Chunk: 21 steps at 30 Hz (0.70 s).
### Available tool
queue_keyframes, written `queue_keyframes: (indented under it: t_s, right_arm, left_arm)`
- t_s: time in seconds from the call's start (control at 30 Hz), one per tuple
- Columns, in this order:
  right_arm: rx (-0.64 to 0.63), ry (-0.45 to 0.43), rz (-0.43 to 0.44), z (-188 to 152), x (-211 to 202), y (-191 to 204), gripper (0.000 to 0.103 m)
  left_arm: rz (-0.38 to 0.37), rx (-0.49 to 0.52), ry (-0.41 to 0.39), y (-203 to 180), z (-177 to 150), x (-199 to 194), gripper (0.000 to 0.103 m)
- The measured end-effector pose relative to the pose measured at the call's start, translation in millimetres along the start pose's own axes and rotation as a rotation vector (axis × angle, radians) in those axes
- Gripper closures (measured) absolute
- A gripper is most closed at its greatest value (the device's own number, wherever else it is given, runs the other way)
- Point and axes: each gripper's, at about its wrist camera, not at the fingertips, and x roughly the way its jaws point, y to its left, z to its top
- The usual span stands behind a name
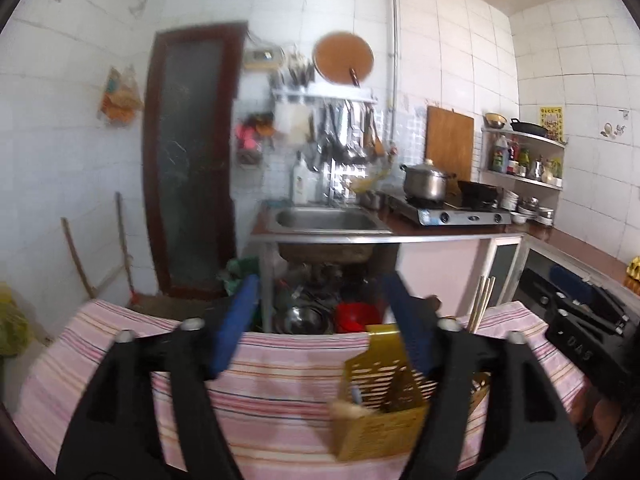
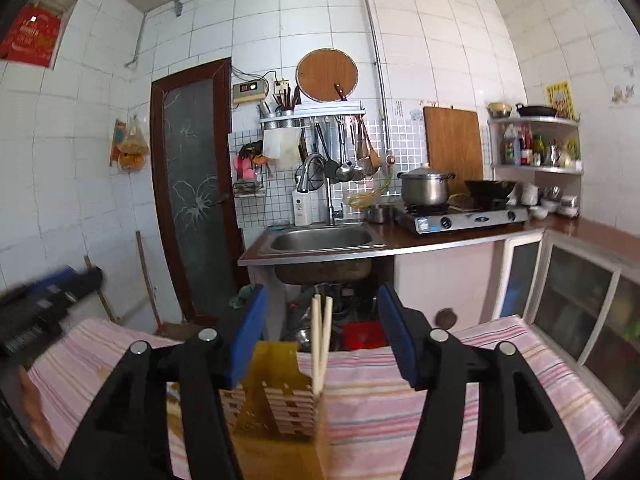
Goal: Organize utensils
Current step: 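Open both tools to drop the chopstick and spoon into the holder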
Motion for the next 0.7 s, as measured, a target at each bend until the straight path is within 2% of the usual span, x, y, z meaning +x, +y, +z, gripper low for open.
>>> queue_keyframes:
  t_s: [0.17, 0.23, 0.47, 0.7]
  right_arm:
    - [-0.029, 0.012, -0.016, -6, -50, 8, 0.030]
    - [-0.035, 0.033, -0.013, -14, -64, 12, 0.026]
    - [-0.042, 0.121, -0.001, -58, -95, 30, 0.018]
    - [-0.011, 0.228, 0.025, -108, -94, 40, 0.015]
  left_arm:
    - [0.034, 0.023, 0.002, 18, -8, -50, 0.008]
    - [0.049, 0.041, 0.003, 23, -18, -67, 0.005]
    - [0.080, 0.052, 0.102, 44, -68, -93, 0.005]
    - [0.139, 0.071, 0.233, 66, -129, -82, 0.005]
